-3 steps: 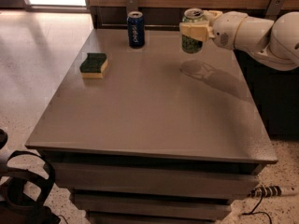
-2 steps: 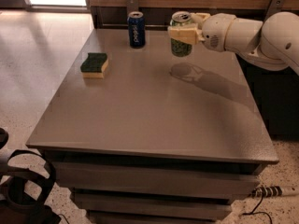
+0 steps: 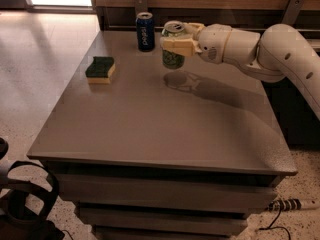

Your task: Move green can near sponge

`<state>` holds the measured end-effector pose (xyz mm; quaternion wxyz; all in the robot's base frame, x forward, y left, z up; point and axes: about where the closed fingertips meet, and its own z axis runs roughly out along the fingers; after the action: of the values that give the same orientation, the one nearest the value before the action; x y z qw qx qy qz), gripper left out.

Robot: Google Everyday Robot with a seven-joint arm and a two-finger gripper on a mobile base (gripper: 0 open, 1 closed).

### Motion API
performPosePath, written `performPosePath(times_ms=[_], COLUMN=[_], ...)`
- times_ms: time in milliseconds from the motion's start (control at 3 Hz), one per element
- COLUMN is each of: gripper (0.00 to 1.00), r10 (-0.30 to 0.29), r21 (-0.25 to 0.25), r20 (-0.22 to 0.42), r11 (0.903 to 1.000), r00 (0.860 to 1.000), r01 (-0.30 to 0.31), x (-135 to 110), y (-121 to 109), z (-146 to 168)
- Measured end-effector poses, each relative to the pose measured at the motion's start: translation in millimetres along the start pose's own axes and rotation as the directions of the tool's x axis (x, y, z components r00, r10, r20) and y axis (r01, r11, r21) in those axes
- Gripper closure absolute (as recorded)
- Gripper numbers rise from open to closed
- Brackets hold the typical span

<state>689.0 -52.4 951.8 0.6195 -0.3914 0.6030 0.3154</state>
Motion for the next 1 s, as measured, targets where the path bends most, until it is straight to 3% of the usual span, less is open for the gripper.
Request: performPosePath(times_ms=[667, 1000], gripper=[1.00, 1.00], r10=[0.017, 0.000], r21=[-0.158, -0.170], r20=[0.028, -0.018], r11=[0.9873, 0.9854], r00=[0.999, 1.000], r01=[-0.013, -0.003], x=[-3, -1], y=[23, 26], z=[48, 72])
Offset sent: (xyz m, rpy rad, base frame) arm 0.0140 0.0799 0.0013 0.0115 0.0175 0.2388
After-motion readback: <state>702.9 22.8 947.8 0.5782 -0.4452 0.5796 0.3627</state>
